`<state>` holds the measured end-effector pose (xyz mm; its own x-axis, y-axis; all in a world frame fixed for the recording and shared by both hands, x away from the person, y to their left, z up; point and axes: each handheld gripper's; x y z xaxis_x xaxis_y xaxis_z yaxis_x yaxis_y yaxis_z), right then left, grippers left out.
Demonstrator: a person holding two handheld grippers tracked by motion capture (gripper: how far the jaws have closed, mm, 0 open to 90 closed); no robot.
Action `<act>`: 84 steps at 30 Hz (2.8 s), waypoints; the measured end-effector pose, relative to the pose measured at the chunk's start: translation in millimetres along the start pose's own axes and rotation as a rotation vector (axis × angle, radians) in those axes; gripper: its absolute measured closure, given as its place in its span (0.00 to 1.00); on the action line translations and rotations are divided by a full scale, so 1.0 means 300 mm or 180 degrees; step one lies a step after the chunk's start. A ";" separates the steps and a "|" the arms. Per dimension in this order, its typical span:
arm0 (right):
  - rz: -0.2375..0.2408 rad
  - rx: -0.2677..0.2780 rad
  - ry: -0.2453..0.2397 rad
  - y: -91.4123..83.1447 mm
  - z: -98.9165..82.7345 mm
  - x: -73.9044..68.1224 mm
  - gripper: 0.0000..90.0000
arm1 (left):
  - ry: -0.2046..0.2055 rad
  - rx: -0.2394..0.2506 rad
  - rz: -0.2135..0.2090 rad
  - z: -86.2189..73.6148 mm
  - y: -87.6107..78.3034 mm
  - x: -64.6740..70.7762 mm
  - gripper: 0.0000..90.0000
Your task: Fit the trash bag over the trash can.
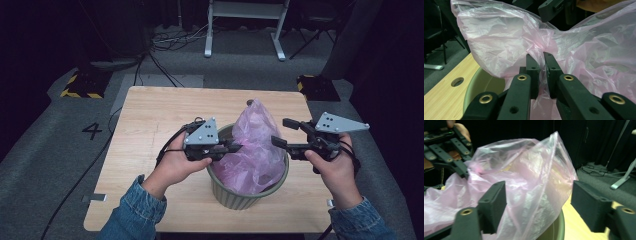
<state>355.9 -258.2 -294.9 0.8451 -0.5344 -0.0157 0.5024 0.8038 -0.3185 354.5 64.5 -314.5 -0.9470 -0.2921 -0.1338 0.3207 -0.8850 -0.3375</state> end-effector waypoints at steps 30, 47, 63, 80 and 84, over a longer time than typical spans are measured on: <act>0.0274 -0.0278 -0.0084 -0.131 -0.156 -0.019 1.00 | -0.0392 0.0281 0.0287 -0.211 -0.217 -0.023 0.95; 0.0318 -0.0478 0.0086 -0.190 -0.324 -0.029 1.00 | -0.0585 0.0217 0.0029 -0.334 -0.206 0.008 0.95; 0.0133 -0.0611 0.0249 -0.199 -0.433 0.014 0.87 | -0.0765 0.0085 0.0202 -0.400 -0.216 -0.008 0.68; -0.0196 -0.0103 0.0090 -0.174 -0.216 0.090 0.41 | -0.0633 0.0522 0.0464 -0.221 -0.367 -0.034 0.36; -0.0215 -0.0137 0.0099 -0.140 -0.209 0.110 0.38 | -0.0674 0.0427 0.0515 -0.188 -0.322 -0.047 0.36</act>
<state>351.2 -326.2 -341.5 0.8031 -0.5955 -0.0221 0.5492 0.7540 -0.3603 338.2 174.6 -332.6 -0.8714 -0.4900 0.0262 0.4757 -0.8567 -0.1996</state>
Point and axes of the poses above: each handheld gripper's, and its own axes: y roughly forward along the jaws, z roughly out of its top, x roughly to its right, and after that the axes turned 4 degrees about z, right-handed
